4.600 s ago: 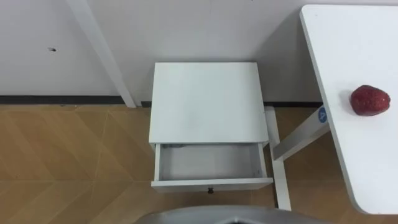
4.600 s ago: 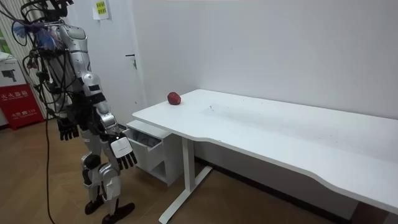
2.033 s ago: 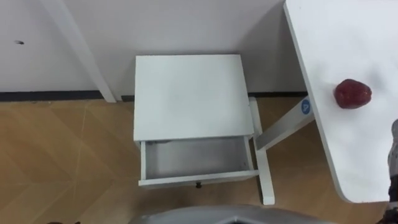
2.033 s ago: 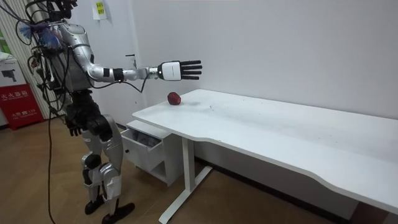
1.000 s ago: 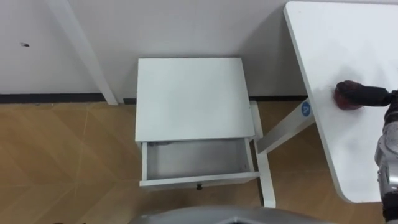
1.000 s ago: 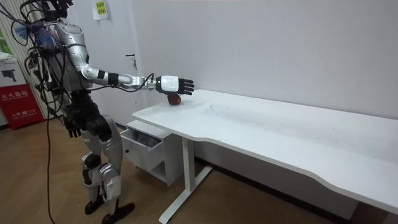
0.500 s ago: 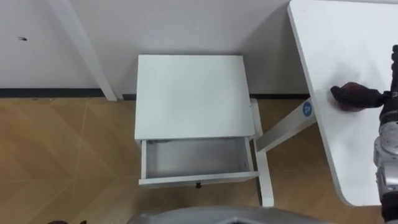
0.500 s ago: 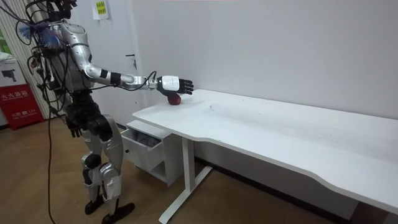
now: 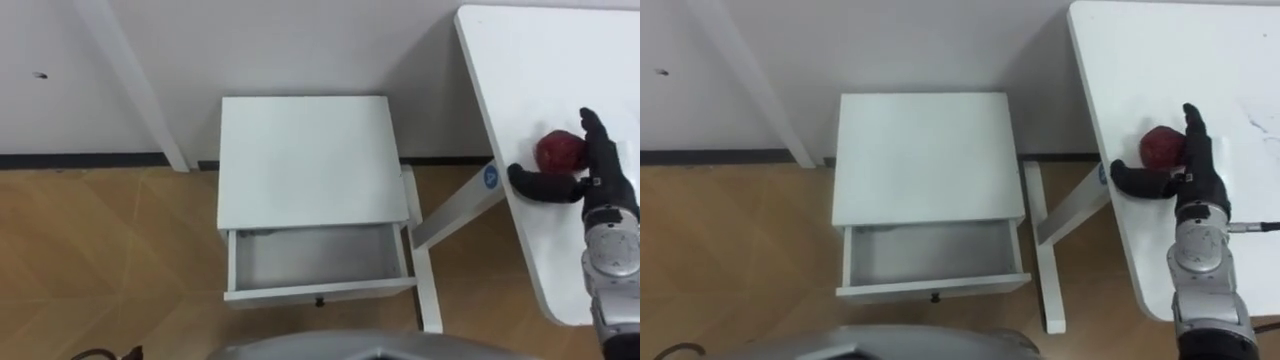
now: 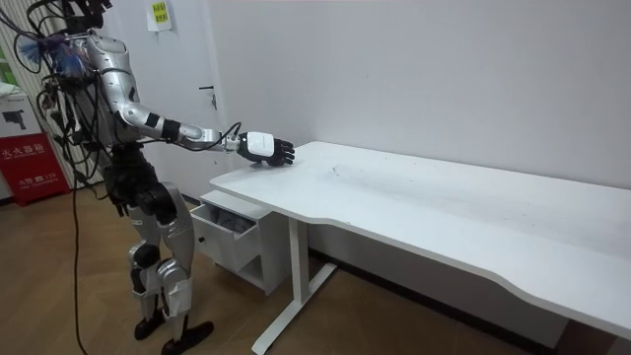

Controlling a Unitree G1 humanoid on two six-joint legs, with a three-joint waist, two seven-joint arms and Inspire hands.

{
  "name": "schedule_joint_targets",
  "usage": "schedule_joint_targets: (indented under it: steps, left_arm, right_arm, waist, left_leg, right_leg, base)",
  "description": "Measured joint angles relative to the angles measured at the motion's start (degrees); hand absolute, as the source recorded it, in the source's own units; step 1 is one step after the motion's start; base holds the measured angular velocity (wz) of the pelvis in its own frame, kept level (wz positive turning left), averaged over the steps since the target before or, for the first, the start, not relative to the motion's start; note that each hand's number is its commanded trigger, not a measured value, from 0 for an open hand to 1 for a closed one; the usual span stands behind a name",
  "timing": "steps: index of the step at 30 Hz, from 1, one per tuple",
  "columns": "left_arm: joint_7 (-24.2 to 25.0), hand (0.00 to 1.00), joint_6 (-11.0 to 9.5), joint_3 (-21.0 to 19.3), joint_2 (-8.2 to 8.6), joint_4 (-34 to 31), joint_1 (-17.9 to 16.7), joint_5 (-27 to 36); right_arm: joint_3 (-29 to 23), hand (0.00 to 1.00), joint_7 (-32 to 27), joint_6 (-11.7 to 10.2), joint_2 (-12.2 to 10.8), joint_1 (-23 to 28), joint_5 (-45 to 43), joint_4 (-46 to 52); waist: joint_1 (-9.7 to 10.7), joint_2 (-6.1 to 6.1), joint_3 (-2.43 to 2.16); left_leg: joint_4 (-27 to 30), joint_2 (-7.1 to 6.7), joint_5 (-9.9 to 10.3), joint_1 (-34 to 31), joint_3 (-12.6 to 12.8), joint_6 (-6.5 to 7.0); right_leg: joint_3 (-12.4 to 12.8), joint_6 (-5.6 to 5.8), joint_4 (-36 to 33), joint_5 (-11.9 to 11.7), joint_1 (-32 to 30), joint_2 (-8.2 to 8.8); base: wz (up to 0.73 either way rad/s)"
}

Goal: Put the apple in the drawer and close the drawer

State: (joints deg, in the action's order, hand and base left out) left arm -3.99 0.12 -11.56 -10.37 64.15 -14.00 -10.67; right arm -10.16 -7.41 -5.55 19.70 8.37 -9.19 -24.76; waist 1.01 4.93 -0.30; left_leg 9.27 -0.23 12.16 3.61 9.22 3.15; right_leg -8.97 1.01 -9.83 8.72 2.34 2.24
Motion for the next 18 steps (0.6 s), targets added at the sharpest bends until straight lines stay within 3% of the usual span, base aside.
schedule_joint_targets:
  steps: [4, 5, 6, 7, 11, 18]
  left_arm:
    - [0.02, 0.0, -0.37, 0.0, 0.0, 0.01, -0.04, -0.05]
    - [0.02, 0.0, -0.48, 0.0, -0.01, 0.01, -0.14, -0.06]
    - [0.02, 0.0, -0.51, 0.0, -0.01, 0.01, -0.05, -0.13]
    - [0.04, 0.0, -0.53, -0.01, -0.01, 0.01, -0.02, -0.17]
    - [0.01, 0.0, -0.52, -0.01, -0.04, 0.18, 0.03, -0.09]
    - [-0.57, 0.0, -0.43, -0.03, 0.01, 0.31, -0.36, -0.26]
  right_arm:
    - [-0.04, 0.0, 1.26, -1.36, -0.03, -0.01, -0.02, -1.23]
    - [-0.06, 0.25, 1.34, -1.76, -0.04, 0.06, -0.02, -1.25]
    - [-0.07, 0.85, 1.34, -2.0, -0.07, 0.14, -0.02, -1.26]
    - [-0.17, 1.0, 1.31, -2.28, -0.43, 0.17, -0.23, -1.23]
    - [-0.78, 1.0, -0.15, -3.66, -2.86, 1.22, -2.46, -1.44]
    - [-3.59, 1.0, -4.09, -4.74, -3.61, -0.52, -5.01, -4.52]
  waist:
    - [0.07, 0.6, 0.09]
    - [0.16, 0.66, 0.08]
    - [0.15, 0.66, 0.08]
    - [0.18, 0.66, 0.09]
    - [0.38, 0.39, 0.09]
    - [0.07, -0.63, -0.2]
  left_leg:
    - [0.03, 0.06, 0.0, 0.01, -0.01, -0.02]
    - [0.02, 0.07, 0.0, 0.05, 0.01, -0.02]
    - [0.03, 0.07, 0.0, 0.04, 0.02, -0.02]
    - [0.02, 0.06, 0.0, 0.02, 0.05, -0.02]
    - [-0.09, 0.08, 0.01, 0.35, 0.17, -0.03]
    - [-0.54, 0.24, 0.07, 1.08, -0.04, -0.16]
  right_leg:
    - [-0.26, -0.06, 0.06, -0.04, -0.3, -0.07]
    - [-0.5, -0.06, 0.06, -0.05, -0.31, -0.05]
    - [-0.57, -0.05, 0.07, -0.05, -0.25, -0.05]
    - [-0.54, -0.05, 0.11, -0.06, -0.18, -0.05]
    - [-0.48, -0.05, 0.26, -0.06, 0.17, -0.09]
    - [-0.46, -0.06, 0.41, -0.07, 1.07, -0.34]
  base:
    - [0.0]
    - [0.0]
    - [0.0]
    - [0.0]
    - [-0.02]
    - [0.0]
